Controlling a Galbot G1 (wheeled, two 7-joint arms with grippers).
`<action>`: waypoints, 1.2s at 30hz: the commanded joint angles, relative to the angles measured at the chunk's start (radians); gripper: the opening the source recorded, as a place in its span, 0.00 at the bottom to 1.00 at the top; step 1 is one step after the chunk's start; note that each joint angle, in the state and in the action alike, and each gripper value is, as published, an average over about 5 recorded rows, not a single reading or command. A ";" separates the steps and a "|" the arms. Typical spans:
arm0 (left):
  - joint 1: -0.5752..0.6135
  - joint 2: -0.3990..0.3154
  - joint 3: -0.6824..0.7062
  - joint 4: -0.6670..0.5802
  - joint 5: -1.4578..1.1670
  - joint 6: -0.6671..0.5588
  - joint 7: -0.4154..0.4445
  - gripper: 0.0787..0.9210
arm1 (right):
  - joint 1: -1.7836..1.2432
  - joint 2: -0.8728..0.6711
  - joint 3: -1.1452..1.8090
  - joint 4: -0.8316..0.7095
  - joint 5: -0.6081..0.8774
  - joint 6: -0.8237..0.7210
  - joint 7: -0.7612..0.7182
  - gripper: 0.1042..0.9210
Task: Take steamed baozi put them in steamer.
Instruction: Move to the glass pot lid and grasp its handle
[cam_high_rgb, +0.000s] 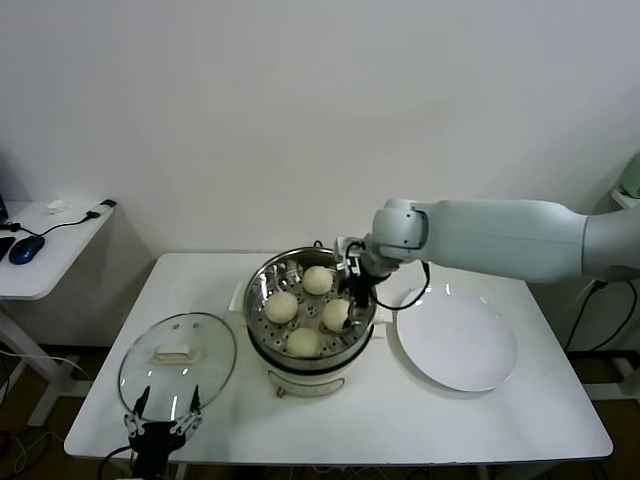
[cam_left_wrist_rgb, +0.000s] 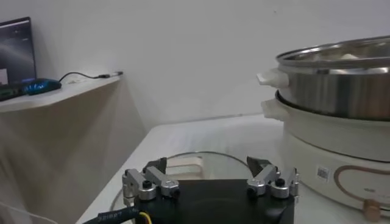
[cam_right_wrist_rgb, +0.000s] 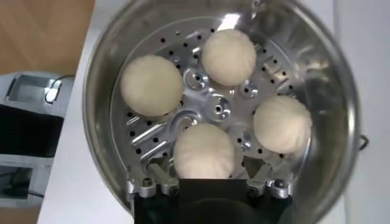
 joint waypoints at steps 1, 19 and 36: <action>-0.002 0.003 -0.001 -0.010 -0.033 -0.012 -0.005 0.88 | 0.043 -0.124 0.154 -0.006 0.096 0.071 0.064 0.88; -0.100 0.073 -0.054 -0.042 -0.099 -0.080 -0.010 0.88 | -0.998 -0.546 1.292 0.101 -0.095 0.258 0.765 0.88; -0.169 0.097 -0.047 0.009 -0.049 -0.132 -0.021 0.88 | -2.061 -0.113 2.193 0.135 -0.344 0.662 0.654 0.88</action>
